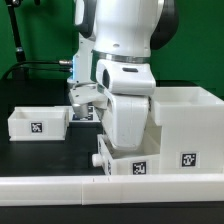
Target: Assemble drawer
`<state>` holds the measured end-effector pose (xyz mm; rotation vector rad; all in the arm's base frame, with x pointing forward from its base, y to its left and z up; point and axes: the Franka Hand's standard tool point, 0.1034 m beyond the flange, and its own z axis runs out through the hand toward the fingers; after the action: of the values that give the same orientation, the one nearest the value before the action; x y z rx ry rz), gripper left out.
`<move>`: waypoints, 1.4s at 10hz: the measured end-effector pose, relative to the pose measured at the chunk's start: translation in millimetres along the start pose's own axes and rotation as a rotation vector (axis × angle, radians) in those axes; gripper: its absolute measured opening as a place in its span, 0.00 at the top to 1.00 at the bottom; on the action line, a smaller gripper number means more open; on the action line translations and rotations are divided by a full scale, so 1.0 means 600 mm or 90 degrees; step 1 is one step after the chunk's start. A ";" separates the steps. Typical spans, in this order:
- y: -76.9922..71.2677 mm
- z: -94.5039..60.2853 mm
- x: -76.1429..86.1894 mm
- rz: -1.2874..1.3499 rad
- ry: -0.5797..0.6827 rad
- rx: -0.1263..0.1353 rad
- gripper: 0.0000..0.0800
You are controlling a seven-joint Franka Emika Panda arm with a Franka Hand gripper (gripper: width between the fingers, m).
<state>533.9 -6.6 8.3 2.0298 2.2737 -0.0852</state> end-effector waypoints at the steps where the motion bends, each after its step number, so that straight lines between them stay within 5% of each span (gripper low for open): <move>1: 0.002 -0.001 0.010 0.029 0.003 -0.009 0.94; 10: 0.005 -0.005 0.022 0.130 0.004 -0.009 0.94; 11: 0.008 -0.015 0.018 0.131 0.002 -0.011 0.71; 12: 0.012 -0.029 0.016 0.132 0.000 -0.013 0.71; 14: 0.015 -0.059 0.005 0.127 -0.010 0.001 0.25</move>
Offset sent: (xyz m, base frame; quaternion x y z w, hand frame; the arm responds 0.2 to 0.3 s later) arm 0.0090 0.0221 -0.0044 -0.0181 0.0041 0.0721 0.9972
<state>541.3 1.2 43.4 2.2346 2.0484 -0.0877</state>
